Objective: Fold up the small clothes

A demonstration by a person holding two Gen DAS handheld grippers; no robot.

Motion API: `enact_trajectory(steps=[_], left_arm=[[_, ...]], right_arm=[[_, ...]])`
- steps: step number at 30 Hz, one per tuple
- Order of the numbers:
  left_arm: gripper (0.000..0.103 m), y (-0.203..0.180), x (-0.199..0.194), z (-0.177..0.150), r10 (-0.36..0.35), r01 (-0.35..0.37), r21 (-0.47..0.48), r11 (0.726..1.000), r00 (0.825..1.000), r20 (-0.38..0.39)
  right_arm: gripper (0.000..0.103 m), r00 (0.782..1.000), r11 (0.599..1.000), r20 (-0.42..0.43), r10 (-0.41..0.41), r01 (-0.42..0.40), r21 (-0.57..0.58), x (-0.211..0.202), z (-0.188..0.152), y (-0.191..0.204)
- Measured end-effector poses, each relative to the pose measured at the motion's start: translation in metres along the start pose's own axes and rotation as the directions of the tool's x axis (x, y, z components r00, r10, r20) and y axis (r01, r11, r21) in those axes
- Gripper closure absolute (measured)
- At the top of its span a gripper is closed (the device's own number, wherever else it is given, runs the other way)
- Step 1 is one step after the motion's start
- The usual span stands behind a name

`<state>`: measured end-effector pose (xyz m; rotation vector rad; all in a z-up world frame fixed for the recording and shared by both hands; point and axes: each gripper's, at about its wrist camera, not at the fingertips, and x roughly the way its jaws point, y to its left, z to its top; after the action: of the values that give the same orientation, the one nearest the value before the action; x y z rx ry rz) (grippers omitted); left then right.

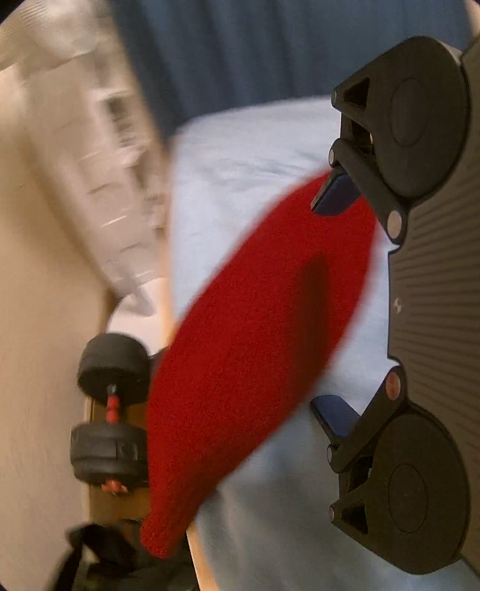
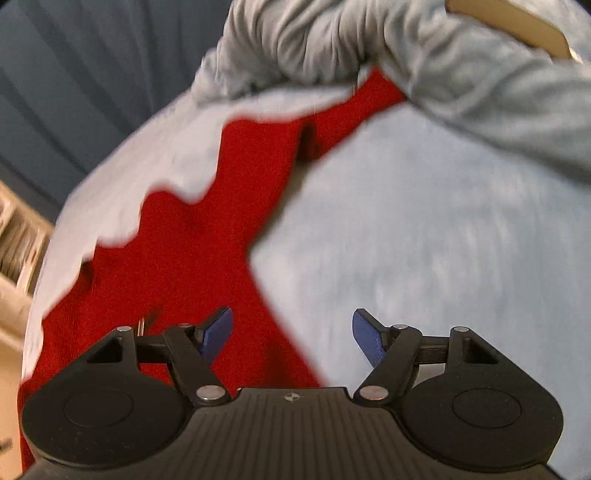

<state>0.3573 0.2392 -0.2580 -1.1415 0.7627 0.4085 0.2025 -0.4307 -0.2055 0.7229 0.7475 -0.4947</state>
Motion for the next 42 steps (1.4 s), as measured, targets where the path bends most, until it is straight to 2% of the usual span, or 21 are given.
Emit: enact_trajectory(steps=[2,4,8,11,12,15,18,20,22,24,25,26,27,28,30,31,32,36,37,39,42], left_arm=[[0.014,0.001,0.009,0.02,0.02,-0.019,-0.047,0.999,1.0,0.019],[0.085,0.001,0.01,0.043,0.029,-0.024,-0.092,0.995,0.998,0.055],[0.085,-0.028,-0.016,0.094,0.061,-0.065,0.017,0.998,0.983,0.174],[0.085,-0.06,-0.028,0.116,0.054,-0.083,0.139,0.987,0.978,0.201],[0.085,-0.073,-0.029,0.114,0.063,-0.104,0.185,0.977,0.975,0.215],[0.085,-0.122,-0.031,0.087,0.068,-0.163,0.368,0.915,0.964,0.257],[0.085,-0.175,-0.044,0.042,-0.03,-0.111,0.504,0.856,0.964,0.264],[0.085,-0.218,-0.055,-0.002,-0.134,-0.038,0.617,0.786,0.964,0.23],[0.085,-0.266,-0.066,-0.066,-0.263,0.07,0.746,0.663,0.954,0.145],[0.084,-0.295,-0.069,-0.132,-0.34,0.186,0.825,0.534,0.94,0.008],[0.077,-0.303,-0.067,-0.17,-0.354,0.26,0.846,0.466,0.931,-0.091],[0.066,-0.303,-0.061,-0.2,-0.342,0.313,0.852,0.419,0.924,-0.171],[0.031,-0.297,-0.052,-0.232,-0.303,0.354,0.859,0.37,0.92,-0.249],[0.007,-0.286,-0.043,-0.256,-0.255,0.353,0.871,0.34,0.927,-0.276],[0.004,-0.249,-0.027,-0.286,-0.147,0.296,0.909,0.293,0.953,-0.263],[0.004,-0.232,-0.022,-0.285,-0.115,0.3,0.911,0.284,0.954,-0.278],[0.004,-0.217,-0.019,-0.276,-0.092,0.293,0.907,0.301,0.956,-0.278],[0.003,-0.198,-0.011,-0.184,-0.089,0.169,0.839,0.517,0.986,-0.144],[0.003,-0.203,-0.007,-0.165,-0.08,0.129,0.828,0.545,0.992,-0.102],[0.003,-0.213,0.005,-0.136,-0.058,0.08,0.836,0.543,0.997,-0.058],[0.003,-0.224,0.019,-0.128,-0.022,0.032,0.869,0.494,0.999,-0.025]], right_arm=[[0.03,0.999,1.0,-0.052,0.0,-0.001,-0.013,-0.005,-0.022,0.006],[0.032,0.996,0.998,-0.089,-0.011,0.005,-0.069,-0.006,-0.033,0.016],[0.035,0.999,0.978,-0.049,-0.008,-0.003,-0.209,-0.02,-0.04,0.041],[0.035,0.999,0.957,-0.001,0.032,-0.031,-0.289,-0.029,-0.039,0.059],[0.035,0.999,0.951,0.002,0.043,-0.041,-0.307,-0.029,-0.04,0.062],[0.035,0.999,0.952,-0.013,0.037,-0.039,-0.304,-0.02,-0.041,0.062],[0.036,0.998,0.967,-0.038,0.049,-0.057,-0.248,-0.018,-0.042,0.056],[0.036,0.997,0.967,-0.038,0.06,-0.067,-0.247,-0.018,-0.042,0.051],[0.036,0.998,0.962,-0.029,0.06,-0.066,-0.264,-0.021,-0.043,0.046],[0.036,0.999,0.959,-0.02,0.051,-0.054,-0.277,-0.023,-0.041,0.041],[0.036,0.999,0.959,-0.014,0.051,-0.052,-0.279,-0.025,-0.04,0.038],[0.036,0.998,0.958,-0.005,0.055,-0.054,-0.282,-0.026,-0.038,0.036],[0.036,0.999,0.957,0.004,0.054,-0.051,-0.285,-0.028,-0.036,0.034],[0.036,0.999,0.956,0.012,0.052,-0.046,-0.289,-0.029,-0.034,0.032],[0.036,0.999,0.956,0.021,0.045,-0.037,-0.292,-0.03,-0.028,0.025],[0.036,0.999,0.957,0.023,0.043,-0.035,-0.287,-0.029,-0.025,0.022],[0.036,0.999,0.959,0.024,0.044,-0.036,-0.28,-0.029,-0.021,0.018],[0.036,0.995,0.959,0.05,0.089,-0.072,-0.275,-0.019,0.004,0.013],[0.035,0.993,0.96,0.058,0.107,-0.088,-0.266,-0.015,0.013,0.015],[0.036,0.986,0.961,0.063,0.154,-0.135,-0.241,-0.001,0.031,0.026],[0.036,0.992,0.954,0.045,0.115,-0.097,-0.284,0.024,0.05,0.054]])
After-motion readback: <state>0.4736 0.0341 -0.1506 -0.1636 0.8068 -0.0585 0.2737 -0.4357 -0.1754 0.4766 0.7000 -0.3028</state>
